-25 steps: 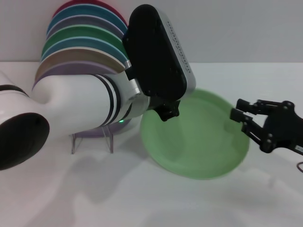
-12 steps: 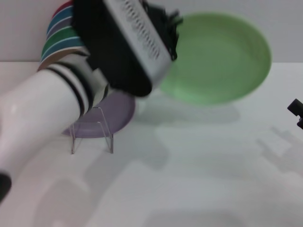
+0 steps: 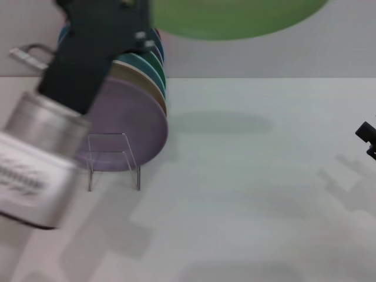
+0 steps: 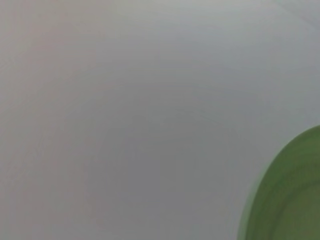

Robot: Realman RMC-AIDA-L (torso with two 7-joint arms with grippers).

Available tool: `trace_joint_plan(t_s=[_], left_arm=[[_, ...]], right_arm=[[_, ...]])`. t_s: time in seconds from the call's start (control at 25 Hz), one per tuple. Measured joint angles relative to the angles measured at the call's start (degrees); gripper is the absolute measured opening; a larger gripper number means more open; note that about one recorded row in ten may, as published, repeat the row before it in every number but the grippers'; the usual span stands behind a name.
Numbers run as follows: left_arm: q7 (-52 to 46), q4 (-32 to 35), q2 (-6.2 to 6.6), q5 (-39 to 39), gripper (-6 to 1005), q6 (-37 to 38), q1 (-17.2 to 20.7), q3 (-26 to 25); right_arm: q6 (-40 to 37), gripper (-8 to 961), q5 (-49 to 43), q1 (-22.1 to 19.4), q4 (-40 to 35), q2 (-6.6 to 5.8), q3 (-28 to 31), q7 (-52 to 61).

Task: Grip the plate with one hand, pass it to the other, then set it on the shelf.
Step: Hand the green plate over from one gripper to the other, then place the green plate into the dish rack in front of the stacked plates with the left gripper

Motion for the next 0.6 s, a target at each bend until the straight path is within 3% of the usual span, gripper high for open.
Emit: trace_joint_plan(t_s=[0.12, 0.4, 0.6], left_arm=[[-13.19, 5.27, 1.14, 0.0, 42, 1.6, 1.57, -2.98], [-23.94, 17.28, 1.26, -0.01, 44, 9.36, 2.54, -6.01], [-28.19, 24.73, 0.96, 0.02, 46, 19.59, 4.45, -6.79]], right_arm=[[-0.19, 625, -0.22, 0.31, -0.03, -0.08, 0.02, 0.53], [-0.49, 626, -0.29, 0.3, -0.05, -0.1, 0.05, 1.34], [-0.52, 629, -0.37, 0.41, -0.05, -0.15, 0.06, 2.39]])
